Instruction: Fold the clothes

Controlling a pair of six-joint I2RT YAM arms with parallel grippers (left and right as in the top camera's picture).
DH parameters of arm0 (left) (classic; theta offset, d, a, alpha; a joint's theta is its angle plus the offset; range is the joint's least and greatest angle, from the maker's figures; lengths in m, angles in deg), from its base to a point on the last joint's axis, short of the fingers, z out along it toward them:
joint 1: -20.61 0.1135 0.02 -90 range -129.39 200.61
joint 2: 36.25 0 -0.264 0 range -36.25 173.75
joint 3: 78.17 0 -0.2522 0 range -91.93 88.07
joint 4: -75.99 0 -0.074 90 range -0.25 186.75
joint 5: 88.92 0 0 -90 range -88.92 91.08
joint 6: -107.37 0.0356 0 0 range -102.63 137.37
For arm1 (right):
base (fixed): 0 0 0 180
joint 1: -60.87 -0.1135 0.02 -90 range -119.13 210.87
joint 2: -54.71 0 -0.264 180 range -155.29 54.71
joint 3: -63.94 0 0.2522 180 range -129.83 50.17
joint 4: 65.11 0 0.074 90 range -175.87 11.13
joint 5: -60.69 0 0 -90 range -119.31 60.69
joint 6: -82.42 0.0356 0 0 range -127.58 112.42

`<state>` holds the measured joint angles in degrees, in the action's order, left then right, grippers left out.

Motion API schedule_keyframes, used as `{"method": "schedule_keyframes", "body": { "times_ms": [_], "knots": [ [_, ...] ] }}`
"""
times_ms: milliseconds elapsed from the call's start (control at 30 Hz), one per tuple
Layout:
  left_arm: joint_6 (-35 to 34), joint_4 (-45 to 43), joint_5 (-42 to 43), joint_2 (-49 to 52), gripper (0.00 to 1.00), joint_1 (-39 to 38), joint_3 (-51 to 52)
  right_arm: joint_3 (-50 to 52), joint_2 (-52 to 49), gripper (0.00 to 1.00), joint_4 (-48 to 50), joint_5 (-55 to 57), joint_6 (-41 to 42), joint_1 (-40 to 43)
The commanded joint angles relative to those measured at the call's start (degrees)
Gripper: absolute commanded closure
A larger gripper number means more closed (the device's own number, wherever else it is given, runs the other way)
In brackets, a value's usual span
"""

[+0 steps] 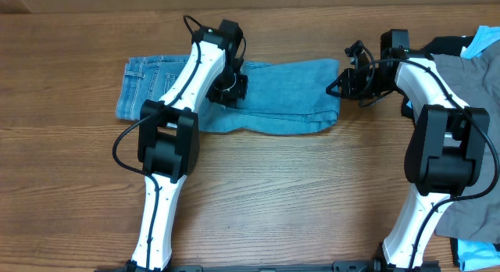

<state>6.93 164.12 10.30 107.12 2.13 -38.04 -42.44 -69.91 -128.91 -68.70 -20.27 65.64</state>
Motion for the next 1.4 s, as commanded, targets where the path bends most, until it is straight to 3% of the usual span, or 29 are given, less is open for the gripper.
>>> {"method": "schedule_keyframes", "body": {
  "times_ms": [0,100,300,533,1000,1233,1367],
  "knots": [
    [-0.52,-3.80,-0.87,-0.24,0.92,-0.20,5.33,-0.11,2.36,0.95,0.59,-0.07,-0.63,-0.20],
    [0.61,-4.13,-0.87,-0.63,0.96,-0.17,5.03,-0.11,2.36,0.95,0.63,-0.04,-0.63,-0.20],
    [0.57,4.44,0.15,-3.82,0.96,-0.48,-6.64,-0.11,2.36,0.95,0.79,-0.07,-0.63,-0.20],
    [0.59,11.96,2.86,-2.86,0.96,-1.60,-6.71,-0.11,2.36,0.95,1.29,-0.07,-0.61,-0.20],
    [0.04,1.33,0.46,-2.86,0.96,-2.16,10.36,-0.11,2.36,0.95,1.55,-0.02,-0.63,-0.20],
    [0.09,7.63,0.55,-6.82,0.96,-2.19,0.37,-0.11,2.36,0.95,1.22,0.39,-0.63,-0.20],
    [0.11,11.32,1.79,-7.74,0.96,-2.27,-0.09,-0.11,2.36,0.95,1.07,0.37,-0.63,-0.20]
  ]
}}
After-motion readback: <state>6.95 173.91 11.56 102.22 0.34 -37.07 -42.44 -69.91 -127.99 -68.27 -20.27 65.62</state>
